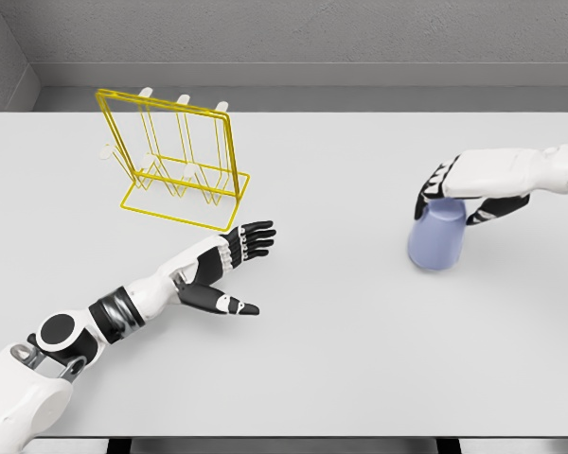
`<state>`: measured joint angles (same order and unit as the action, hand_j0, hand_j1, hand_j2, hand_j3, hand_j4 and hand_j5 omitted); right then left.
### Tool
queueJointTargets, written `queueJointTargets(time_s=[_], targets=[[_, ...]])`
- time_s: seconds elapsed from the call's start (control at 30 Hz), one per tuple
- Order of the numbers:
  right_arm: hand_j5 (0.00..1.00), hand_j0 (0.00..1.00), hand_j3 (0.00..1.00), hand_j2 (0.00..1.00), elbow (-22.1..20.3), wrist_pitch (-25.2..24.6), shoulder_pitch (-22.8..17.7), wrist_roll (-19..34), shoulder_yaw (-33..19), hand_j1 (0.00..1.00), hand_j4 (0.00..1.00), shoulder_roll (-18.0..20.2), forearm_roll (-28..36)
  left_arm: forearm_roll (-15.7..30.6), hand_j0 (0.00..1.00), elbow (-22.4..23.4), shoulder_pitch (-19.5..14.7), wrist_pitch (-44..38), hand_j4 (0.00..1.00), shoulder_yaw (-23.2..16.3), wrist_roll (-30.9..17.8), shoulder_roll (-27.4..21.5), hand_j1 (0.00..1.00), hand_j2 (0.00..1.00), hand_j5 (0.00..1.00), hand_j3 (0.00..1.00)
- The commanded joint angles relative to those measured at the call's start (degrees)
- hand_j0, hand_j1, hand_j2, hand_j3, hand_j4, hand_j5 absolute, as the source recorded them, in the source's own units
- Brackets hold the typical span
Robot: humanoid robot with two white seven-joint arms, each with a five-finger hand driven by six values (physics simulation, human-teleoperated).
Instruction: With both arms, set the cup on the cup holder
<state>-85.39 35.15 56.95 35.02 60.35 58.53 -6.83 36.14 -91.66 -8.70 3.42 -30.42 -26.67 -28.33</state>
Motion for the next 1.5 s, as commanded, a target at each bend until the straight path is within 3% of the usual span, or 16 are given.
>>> queueJointTargets(time_s=[0.0,1.0,1.07,1.13,1.33,1.4,1.47], targets=[[0.69,0.69,0.69,0.69,-0.7,-0.2,0.1,0.0,-0.1,0.69,0.69,-0.4,0.4,0.3,1.0,-0.1,0.0,0.0,1.0,0.1,0.0,-0.1,1.0,1.0,1.0,1.0],[0.7,0.7,0.7,0.7,-1.0,-0.2,1.8,0.0,-0.1,0.7,0.7,-7.3,0.4,0.2,1.0,0.0,0.0,0.0,1.0,0.1,0.0,0.0,1.0,1.0,1.0,1.0],[0.76,0.76,0.76,0.76,-1.0,-0.2,1.8,0.0,-0.1,0.76,0.76,-7.2,0.4,0.2,1.0,0.0,0.0,0.0,1.0,0.1,0.0,0.0,1.0,1.0,1.0,1.0],[1.0,1.0,1.0,1.0,-0.9,-0.2,2.3,-0.2,-0.3,1.0,1.0,-7.1,0.4,0.2,1.0,0.1,0.0,0.0,1.0,0.1,0.1,0.0,1.0,1.0,1.0,1.0],[1.0,1.0,1.0,1.0,1.4,-0.2,1.5,0.0,-3.7,1.0,1.0,-5.1,0.2,0.1,1.0,0.1,-0.1,0.0,1.0,0.1,0.0,0.1,1.0,1.0,1.0,1.0],[1.0,1.0,1.0,1.0,5.0,-0.2,1.5,0.0,-4.5,1.0,1.0,-4.6,0.2,0.1,1.0,0.1,-0.1,0.0,1.0,0.1,0.0,0.0,1.0,1.0,1.0,1.0],[1.0,1.0,1.0,1.0,5.4,-0.2,1.4,0.0,-5.1,1.0,1.0,-4.6,0.2,0.1,1.0,0.1,-0.1,0.0,1.0,0.1,0.0,0.0,1.0,1.0,1.0,1.0]])
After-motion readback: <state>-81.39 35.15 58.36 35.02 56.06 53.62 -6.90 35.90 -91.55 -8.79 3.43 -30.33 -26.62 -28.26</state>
